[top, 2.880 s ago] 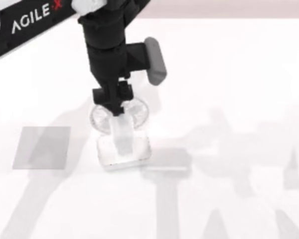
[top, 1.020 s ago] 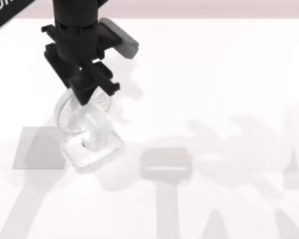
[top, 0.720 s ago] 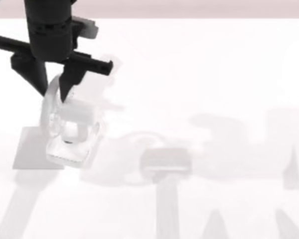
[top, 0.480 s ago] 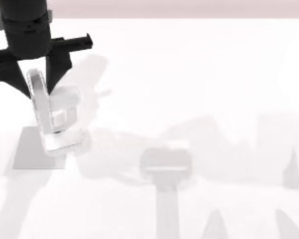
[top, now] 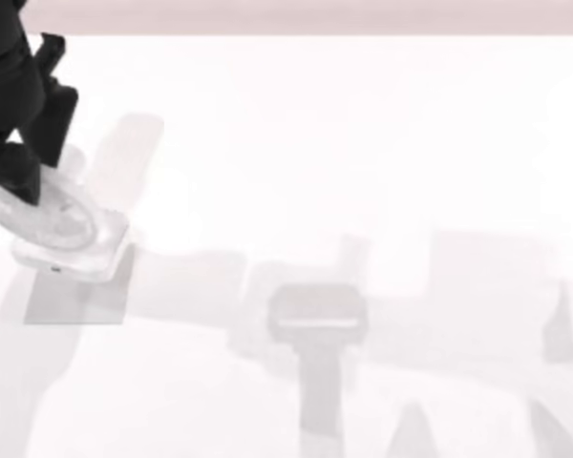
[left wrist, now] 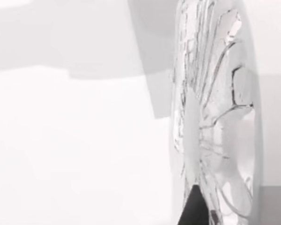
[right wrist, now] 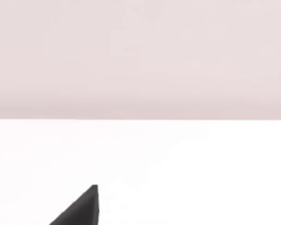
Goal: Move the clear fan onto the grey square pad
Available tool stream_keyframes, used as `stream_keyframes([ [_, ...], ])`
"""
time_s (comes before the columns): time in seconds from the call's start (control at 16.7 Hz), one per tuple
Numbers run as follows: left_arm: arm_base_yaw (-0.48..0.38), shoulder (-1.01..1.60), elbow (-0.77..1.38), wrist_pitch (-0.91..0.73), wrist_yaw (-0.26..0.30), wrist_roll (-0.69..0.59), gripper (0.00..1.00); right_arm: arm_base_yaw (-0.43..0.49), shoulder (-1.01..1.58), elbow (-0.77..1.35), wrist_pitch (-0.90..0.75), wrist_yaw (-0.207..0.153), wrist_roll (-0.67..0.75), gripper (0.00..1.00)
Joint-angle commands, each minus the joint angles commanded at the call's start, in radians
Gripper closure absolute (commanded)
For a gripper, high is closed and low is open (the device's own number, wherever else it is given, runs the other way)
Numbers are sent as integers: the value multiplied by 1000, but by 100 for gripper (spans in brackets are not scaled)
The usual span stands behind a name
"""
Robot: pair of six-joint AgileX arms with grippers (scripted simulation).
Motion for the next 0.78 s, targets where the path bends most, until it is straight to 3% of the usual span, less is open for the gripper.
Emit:
stream_keyframes([
  [0.3,34,-17,-72,42,29,-209,100,0,0,0,0,0,0,0],
  [0.78,35,-14,-89,59,29,-218,100,0,0,0,0,0,0,0],
])
